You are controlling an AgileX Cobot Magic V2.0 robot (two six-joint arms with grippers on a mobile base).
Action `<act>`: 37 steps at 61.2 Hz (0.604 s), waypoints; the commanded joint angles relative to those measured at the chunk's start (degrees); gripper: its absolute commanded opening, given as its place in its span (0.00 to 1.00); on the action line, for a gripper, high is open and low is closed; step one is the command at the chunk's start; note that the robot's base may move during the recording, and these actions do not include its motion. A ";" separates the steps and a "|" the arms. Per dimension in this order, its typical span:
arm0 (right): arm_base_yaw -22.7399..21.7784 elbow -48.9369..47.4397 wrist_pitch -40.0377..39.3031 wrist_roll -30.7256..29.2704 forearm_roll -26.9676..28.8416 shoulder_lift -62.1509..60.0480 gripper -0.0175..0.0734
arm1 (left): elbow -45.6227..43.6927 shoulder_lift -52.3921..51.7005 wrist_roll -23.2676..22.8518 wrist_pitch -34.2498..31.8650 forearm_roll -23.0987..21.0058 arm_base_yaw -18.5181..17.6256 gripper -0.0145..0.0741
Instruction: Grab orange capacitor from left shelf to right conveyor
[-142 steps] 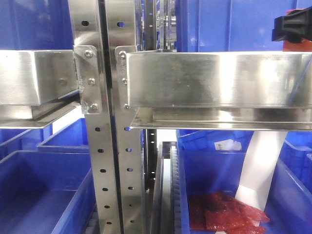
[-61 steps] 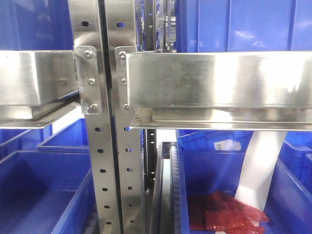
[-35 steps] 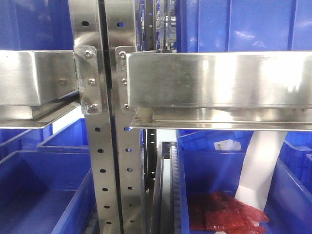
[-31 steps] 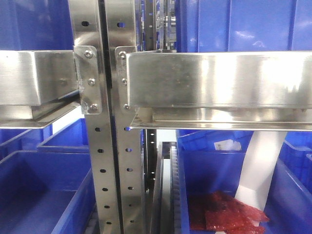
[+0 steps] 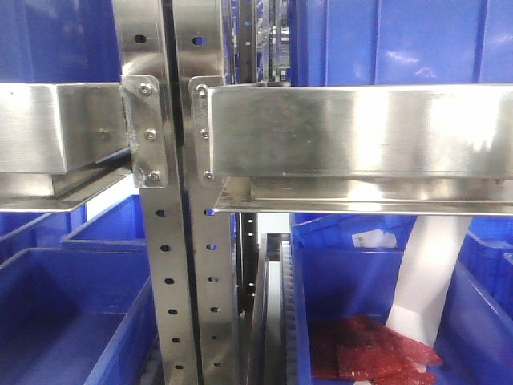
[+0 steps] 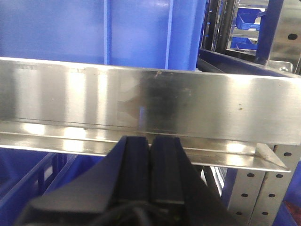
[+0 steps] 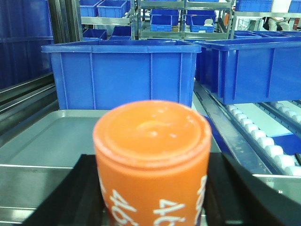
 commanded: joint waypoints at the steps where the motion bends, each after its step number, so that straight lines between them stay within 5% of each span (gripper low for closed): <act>1: -0.33 -1.52 -5.11 -0.09 -0.63 0.78 0.32 | -0.27 -0.67 -0.08 -5.20 -0.10 -0.39 0.02; 37: -0.33 -1.25 -4.99 -0.09 -0.63 0.78 0.32 | -0.27 -0.67 -0.08 -5.20 -0.10 -6.06 0.02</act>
